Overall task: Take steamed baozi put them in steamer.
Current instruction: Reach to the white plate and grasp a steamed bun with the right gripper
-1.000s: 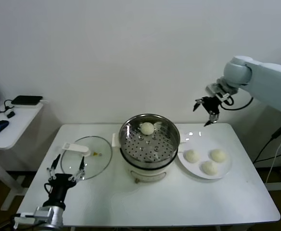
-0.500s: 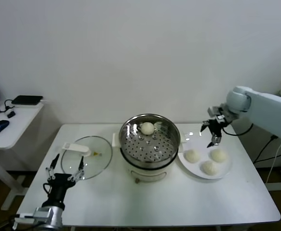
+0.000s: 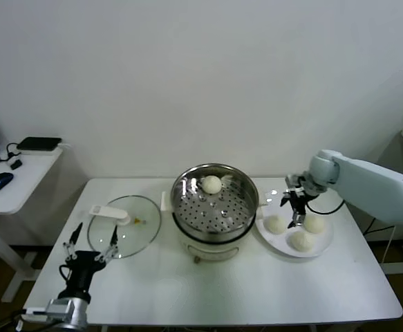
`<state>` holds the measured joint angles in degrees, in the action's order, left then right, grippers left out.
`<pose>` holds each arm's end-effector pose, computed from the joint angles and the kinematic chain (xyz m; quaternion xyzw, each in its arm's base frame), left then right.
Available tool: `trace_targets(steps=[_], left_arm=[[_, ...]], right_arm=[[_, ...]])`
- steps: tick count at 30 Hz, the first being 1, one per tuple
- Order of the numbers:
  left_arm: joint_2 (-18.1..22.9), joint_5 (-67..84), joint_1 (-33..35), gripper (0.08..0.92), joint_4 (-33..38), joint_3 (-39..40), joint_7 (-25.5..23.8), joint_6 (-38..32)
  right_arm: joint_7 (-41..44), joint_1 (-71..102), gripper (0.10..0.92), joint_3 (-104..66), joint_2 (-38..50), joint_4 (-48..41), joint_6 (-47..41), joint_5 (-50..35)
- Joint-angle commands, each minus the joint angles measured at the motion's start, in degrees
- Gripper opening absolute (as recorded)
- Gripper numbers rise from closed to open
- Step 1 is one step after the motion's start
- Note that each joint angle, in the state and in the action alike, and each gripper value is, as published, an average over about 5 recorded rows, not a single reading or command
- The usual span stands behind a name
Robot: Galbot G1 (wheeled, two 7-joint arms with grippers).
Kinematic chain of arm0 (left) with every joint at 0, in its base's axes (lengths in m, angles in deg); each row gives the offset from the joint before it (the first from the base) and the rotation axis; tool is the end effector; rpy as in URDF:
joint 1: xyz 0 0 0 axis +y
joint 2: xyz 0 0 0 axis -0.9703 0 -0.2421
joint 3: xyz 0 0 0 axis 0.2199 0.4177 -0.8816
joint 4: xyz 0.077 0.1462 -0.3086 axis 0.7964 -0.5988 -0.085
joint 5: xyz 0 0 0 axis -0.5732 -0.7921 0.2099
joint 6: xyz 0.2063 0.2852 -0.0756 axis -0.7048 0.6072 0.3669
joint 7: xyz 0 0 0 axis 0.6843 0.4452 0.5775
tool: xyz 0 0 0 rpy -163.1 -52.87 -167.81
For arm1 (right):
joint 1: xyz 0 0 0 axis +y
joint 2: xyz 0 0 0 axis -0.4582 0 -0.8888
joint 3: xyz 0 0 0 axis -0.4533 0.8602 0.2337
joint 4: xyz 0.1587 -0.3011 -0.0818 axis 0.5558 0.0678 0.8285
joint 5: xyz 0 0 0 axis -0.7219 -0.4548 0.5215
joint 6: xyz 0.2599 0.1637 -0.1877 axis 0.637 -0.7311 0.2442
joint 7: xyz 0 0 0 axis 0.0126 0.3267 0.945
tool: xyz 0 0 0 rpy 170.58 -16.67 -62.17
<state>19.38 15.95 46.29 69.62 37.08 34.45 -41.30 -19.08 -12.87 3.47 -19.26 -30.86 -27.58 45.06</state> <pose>0.1707 0.0791 -0.3033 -0.0204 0.9945 0.1030 0.0009 0.5773 -0.1319 -0.2074 0.5185 -0.5484 0.5078 0.4154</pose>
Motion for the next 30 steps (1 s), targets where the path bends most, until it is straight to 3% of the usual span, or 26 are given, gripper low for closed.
trace_targets(steps=[1,24,30], left_arm=[[-0.02,-0.06,-0.13,0.823,-0.13,-0.23,-0.01,0.47],[0.79,-0.27,0.39,0.823,-0.93,0.14,0.19,0.13],[1.3,0.11,0.64,0.823,-0.32,0.28,0.24,0.27]], right_arm=[[-1.29,5.72,0.823,-4.82,-2.79,-4.46,0.04,2.95],[0.65,7.88,0.817,-8.38,-6.05,-9.26,0.86,5.25],[1.13,8.0,0.708,-8.67,-5.9,-9.24,0.79,5.18]])
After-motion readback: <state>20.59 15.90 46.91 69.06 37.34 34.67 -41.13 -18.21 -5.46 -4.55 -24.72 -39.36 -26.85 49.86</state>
